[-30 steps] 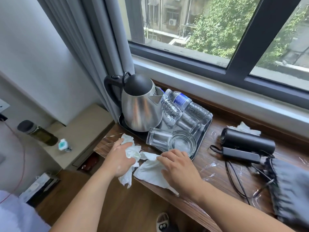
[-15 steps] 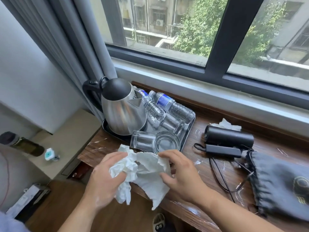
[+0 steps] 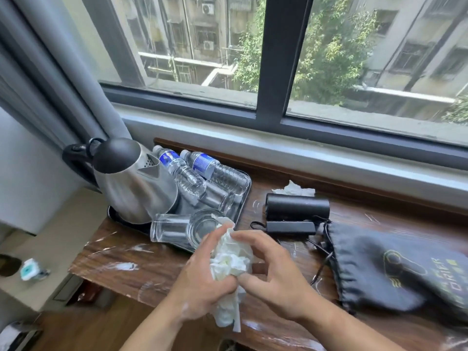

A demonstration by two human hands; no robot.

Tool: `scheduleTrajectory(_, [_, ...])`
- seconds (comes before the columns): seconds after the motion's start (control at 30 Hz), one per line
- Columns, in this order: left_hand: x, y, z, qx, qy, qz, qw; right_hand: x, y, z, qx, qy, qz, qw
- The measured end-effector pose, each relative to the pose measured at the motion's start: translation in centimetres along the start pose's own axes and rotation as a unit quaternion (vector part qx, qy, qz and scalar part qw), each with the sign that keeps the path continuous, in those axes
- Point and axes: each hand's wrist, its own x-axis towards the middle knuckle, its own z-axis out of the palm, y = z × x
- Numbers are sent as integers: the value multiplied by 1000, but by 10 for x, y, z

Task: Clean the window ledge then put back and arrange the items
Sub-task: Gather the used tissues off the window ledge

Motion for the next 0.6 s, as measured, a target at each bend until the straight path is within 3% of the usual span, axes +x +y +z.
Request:
scheduleTrajectory(0.2, [33, 7, 23, 25, 27, -13, 999, -4, 2, -47, 24, 17, 16, 999])
scheduleTrajectory(0.3, [43, 6, 27, 29, 32, -38, 998, 10, 13, -83, -88, 117, 19, 989])
scheduleTrajectory(0.4, [50, 10, 29, 21, 29, -48, 998, 52, 31, -128, -265, 182, 66, 945])
scheduleTrajectory(0.47, [54, 14, 31, 23, 30, -54, 998, 83, 37, -151, -373, 145, 104, 911])
scheduleTrajectory(0.6, [62, 20, 33, 17, 29, -57, 998, 130, 40, -161, -446, -48, 196, 872])
